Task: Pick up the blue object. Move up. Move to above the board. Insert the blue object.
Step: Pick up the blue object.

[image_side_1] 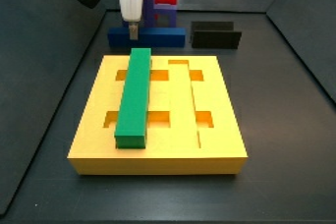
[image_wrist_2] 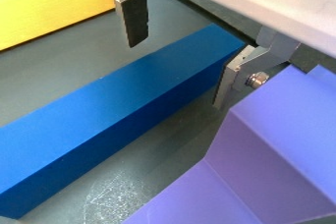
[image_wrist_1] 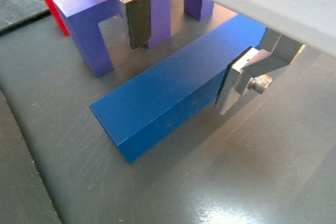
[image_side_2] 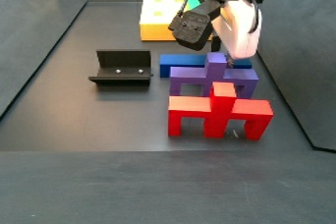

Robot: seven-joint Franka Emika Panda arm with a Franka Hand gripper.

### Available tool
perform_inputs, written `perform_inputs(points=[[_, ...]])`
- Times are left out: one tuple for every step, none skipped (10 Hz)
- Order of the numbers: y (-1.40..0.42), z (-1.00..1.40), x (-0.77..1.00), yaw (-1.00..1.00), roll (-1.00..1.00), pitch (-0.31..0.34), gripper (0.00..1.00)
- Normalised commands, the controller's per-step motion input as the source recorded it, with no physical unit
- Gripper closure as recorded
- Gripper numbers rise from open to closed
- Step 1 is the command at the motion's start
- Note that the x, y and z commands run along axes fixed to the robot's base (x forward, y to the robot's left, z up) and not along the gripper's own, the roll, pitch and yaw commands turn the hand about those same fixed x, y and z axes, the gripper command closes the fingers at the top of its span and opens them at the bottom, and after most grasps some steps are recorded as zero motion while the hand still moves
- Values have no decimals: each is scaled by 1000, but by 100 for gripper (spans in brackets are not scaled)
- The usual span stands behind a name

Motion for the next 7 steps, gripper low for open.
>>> perform_inputs(points=[[29,-134,0,-63,-126,-51,0],[0,-160,-17,-66,-99,-53,0],[0,-146,0,-69,-87,-46,0],[0,-154,0,-100,-89,-47,0],[0,-137,0,-94,-86,-46,0],[0,-114,0,-86,-90,-41,0],[0,-80,0,-57,-76,-24,0]])
